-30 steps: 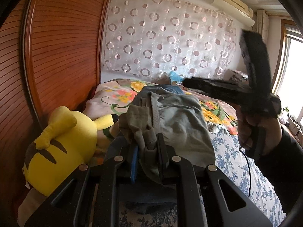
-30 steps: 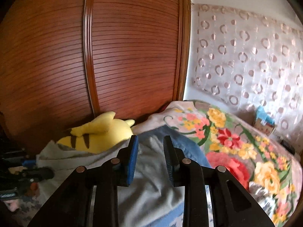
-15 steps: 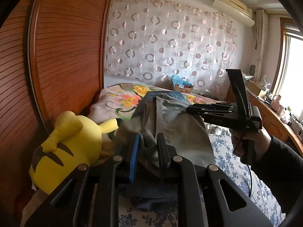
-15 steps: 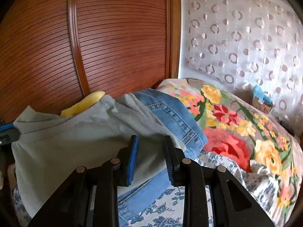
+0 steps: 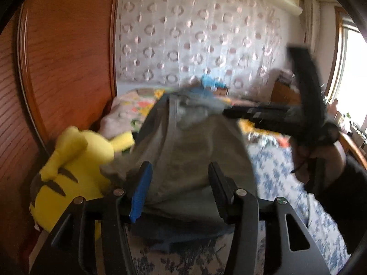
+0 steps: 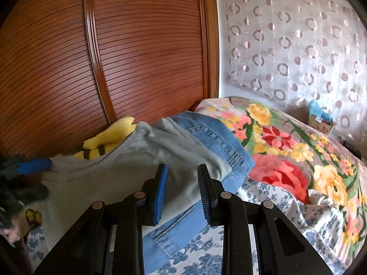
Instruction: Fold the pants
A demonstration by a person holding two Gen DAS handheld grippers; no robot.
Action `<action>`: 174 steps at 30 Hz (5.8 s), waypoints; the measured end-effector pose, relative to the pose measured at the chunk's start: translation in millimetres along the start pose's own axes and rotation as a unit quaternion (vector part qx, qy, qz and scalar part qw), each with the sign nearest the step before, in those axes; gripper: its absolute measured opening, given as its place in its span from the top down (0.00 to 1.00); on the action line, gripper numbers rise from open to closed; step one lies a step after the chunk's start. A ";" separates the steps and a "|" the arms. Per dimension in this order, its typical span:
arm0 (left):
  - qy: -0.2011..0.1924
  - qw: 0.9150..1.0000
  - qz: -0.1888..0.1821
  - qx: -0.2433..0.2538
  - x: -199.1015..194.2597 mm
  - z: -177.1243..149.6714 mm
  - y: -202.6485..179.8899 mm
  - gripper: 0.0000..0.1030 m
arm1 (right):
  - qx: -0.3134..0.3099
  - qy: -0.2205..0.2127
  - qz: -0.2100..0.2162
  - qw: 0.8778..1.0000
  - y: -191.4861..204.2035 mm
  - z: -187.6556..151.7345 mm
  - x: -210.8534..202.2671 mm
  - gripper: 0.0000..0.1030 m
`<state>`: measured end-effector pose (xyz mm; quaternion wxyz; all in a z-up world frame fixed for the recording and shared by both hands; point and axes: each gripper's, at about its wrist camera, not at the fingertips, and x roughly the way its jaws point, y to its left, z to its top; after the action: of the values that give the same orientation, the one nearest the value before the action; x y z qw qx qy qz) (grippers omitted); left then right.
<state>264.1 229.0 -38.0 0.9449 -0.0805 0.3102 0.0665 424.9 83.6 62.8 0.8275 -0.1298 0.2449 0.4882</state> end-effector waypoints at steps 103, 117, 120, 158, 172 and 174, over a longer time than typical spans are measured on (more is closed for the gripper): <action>-0.072 0.989 -0.082 0.099 -243.2 -92.8 -182.6 0.01 | 0.167 -0.122 -0.263 0.942 205.8 -183.5 -347.5 0.12; -0.106 0.988 -0.069 0.091 -279.8 -87.0 -183.9 0.01 | 0.154 -0.141 -0.269 0.940 222.7 -194.1 -362.8 0.12; -0.111 0.988 -0.064 0.089 -283.9 -86.6 -181.5 0.01 | 0.151 -0.147 -0.269 0.940 224.7 -196.3 -366.8 0.12; -0.119 0.989 -0.048 0.079 -289.9 -86.9 -169.2 0.01 | 0.141 -0.152 -0.285 0.936 224.1 -204.8 -363.4 0.11; -0.119 0.989 -0.048 0.079 -290.1 -86.5 -169.5 0.01 | 0.139 -0.153 -0.283 0.937 224.5 -206.3 -363.6 0.11; -0.119 0.989 -0.048 0.079 -290.2 -86.3 -169.7 0.01 | 0.138 -0.154 -0.283 0.937 224.6 -205.8 -364.3 0.11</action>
<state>12.4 24.3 85.5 0.9805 -0.0120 0.1961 0.0054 24.9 -171.0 88.0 0.9688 -0.0015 0.1331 0.2092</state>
